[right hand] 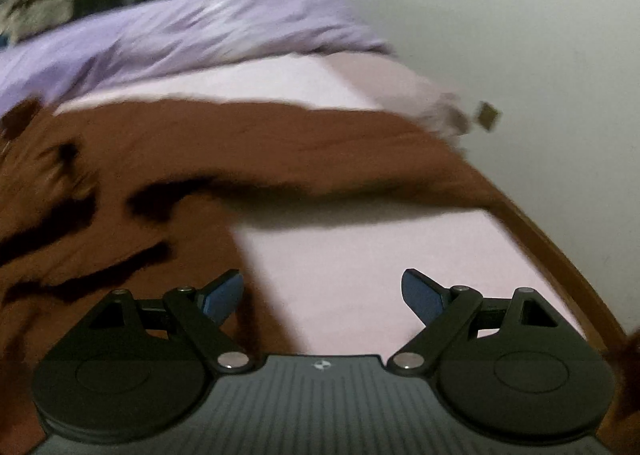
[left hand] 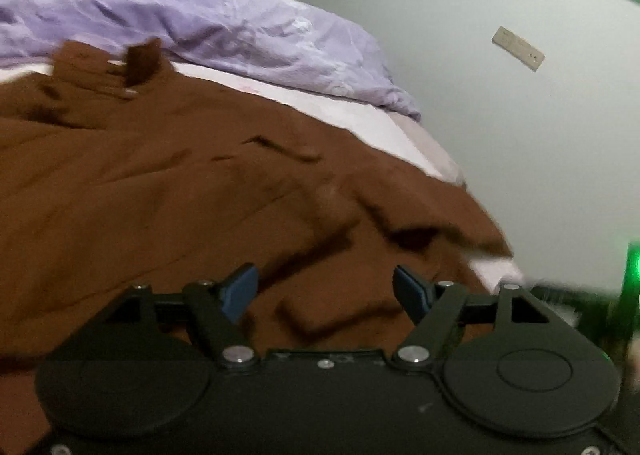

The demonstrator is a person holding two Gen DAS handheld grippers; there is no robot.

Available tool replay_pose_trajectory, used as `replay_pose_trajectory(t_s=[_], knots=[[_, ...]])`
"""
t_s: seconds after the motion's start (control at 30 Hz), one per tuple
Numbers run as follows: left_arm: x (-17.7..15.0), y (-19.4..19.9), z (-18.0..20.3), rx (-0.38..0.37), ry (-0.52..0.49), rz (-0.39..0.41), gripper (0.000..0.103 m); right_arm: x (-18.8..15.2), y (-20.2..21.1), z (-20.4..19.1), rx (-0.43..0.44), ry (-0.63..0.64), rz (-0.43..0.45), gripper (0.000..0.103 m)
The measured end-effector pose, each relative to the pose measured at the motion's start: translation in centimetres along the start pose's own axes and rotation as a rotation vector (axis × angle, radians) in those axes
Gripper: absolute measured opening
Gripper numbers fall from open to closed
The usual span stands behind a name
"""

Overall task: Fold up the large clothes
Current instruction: 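Carry the sleeve across the jacket front and open the left tool, then grasp the other sleeve cuff with the right tool and fold it across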

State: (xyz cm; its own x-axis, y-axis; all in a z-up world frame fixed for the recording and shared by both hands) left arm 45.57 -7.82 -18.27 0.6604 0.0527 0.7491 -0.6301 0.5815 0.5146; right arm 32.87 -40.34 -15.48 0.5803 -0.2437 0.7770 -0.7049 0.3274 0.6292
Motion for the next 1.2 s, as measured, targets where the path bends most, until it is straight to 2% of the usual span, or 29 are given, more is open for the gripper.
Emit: replay_pose_trajectory(t_s=[0.1,0.2,0.27,0.33,0.4,0.47,0.53,0.57,0.6,0.67,0.7,0.77,0.83,0.97,1.07,1.13,1.2], knots=[[-1.0,4.5,-3.2,0.147,-0.033,0.047,0.076,1.0,-3.1,6.7,-0.058,-0.164,-0.022,0.103],[-1.6,8.4,-7.3,0.286,0.004,0.081,0.076,2.1,-7.2,13.4,-0.091,-0.390,-0.056,0.103],[-2.2,10.7,-9.6,0.362,0.033,0.095,0.076,2.3,-10.6,16.6,0.001,-0.595,-0.118,0.103],[-3.0,12.2,-11.3,0.415,0.057,0.097,0.076,2.2,-14.1,18.4,0.160,-0.811,-0.184,0.103],[-3.9,13.1,-12.4,0.451,0.088,0.099,0.076,1.5,-16.9,19.3,0.269,-1.009,-0.244,0.103],[-4.4,13.4,-13.0,0.458,0.124,0.101,0.076,1.2,-19.1,19.2,0.376,-1.174,-0.265,0.103],[-4.9,13.4,-13.3,0.463,0.148,0.092,0.076,1.1,-20.5,18.7,0.412,-1.261,-0.248,0.088],[-5.1,13.1,-13.4,0.468,0.150,0.085,0.076,1.0,-21.3,18.4,0.420,-1.287,-0.249,0.070],[-5.2,13.1,-13.2,0.473,0.145,0.078,0.076,1.1,-22.0,17.9,0.435,-1.302,-0.249,0.045],[-5.1,12.8,-13.2,0.478,0.128,0.070,0.076,2.0,-22.0,17.6,0.405,-1.293,-0.217,0.031],[-5.0,13.1,-13.1,0.479,0.118,0.073,0.076,2.9,-21.0,17.8,0.365,-1.232,-0.168,0.025],[-5.0,14.7,-13.1,0.480,0.101,0.091,0.076,5.9,-17.9,17.3,0.281,-1.030,0.010,0.023],[-4.4,15.3,-13.0,0.498,0.092,0.099,0.076,8.9,-14.6,14.8,0.297,-0.875,0.118,0.023],[-2.9,16.0,-14.5,0.609,0.081,0.101,0.076,13.7,-7.5,6.1,0.443,-0.625,0.247,0.023],[-1.6,16.7,-15.6,0.721,0.037,0.116,0.076,15.5,-2.7,-1.8,0.451,-0.393,0.331,0.023],[-0.8,17.2,-16.1,0.746,0.022,0.134,0.076,15.7,0.2,-6.7,0.452,-0.276,0.386,0.023],[-0.2,17.7,-16.3,0.730,0.032,0.155,0.077,15.4,2.7,-12.1,0.488,-0.190,0.421,0.022]])
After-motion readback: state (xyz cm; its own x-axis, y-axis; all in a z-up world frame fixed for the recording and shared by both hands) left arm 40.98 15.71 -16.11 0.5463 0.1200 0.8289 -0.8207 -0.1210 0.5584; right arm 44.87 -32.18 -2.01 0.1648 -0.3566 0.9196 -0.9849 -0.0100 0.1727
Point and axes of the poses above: each gripper's, at about its wrist camera, not at the fingertips, and y roughly against the way its jaws point, z to its right, x to its top, the point moved 10 cm from there along -y, roughly the way its jaws point, and after that the axes turned 2 degrees about z, right-handed, at the moved point
